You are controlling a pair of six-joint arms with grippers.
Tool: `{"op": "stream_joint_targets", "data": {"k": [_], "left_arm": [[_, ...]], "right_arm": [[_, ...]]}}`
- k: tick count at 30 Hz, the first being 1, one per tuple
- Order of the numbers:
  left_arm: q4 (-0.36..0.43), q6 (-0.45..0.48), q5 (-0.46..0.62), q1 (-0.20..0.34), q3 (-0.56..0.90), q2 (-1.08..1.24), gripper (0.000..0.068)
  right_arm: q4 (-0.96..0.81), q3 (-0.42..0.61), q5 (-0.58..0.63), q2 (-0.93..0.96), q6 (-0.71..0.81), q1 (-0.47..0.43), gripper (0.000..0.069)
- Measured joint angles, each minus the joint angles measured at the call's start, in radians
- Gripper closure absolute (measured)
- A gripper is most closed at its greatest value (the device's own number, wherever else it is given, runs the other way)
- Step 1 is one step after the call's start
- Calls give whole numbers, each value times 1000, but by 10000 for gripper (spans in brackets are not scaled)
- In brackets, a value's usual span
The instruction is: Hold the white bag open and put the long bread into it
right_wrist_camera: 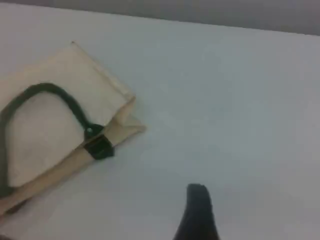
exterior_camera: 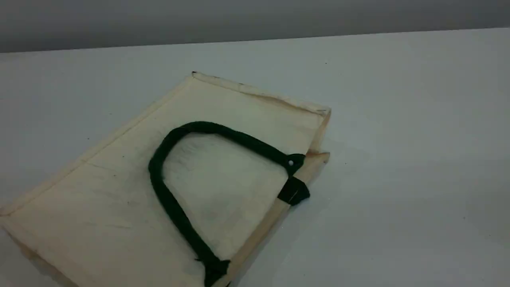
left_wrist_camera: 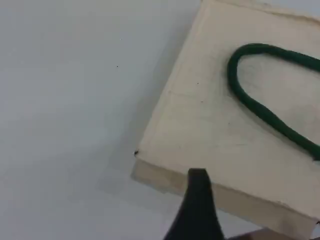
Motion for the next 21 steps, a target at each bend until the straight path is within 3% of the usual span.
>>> {"op": "stream_joint_targets", "data": {"k": [11,18,21], "left_arm": [[-1,0,2,0,-1,0,150],[-1,0,2,0,-2,0,150],[-1,3,1,28,-2,0,150]], "right_arm": [[4,0,0,-1,0,-282,185],[3,0,0,-50,0,-297,185],[4,0,8,-49,0,-289,185]]}}
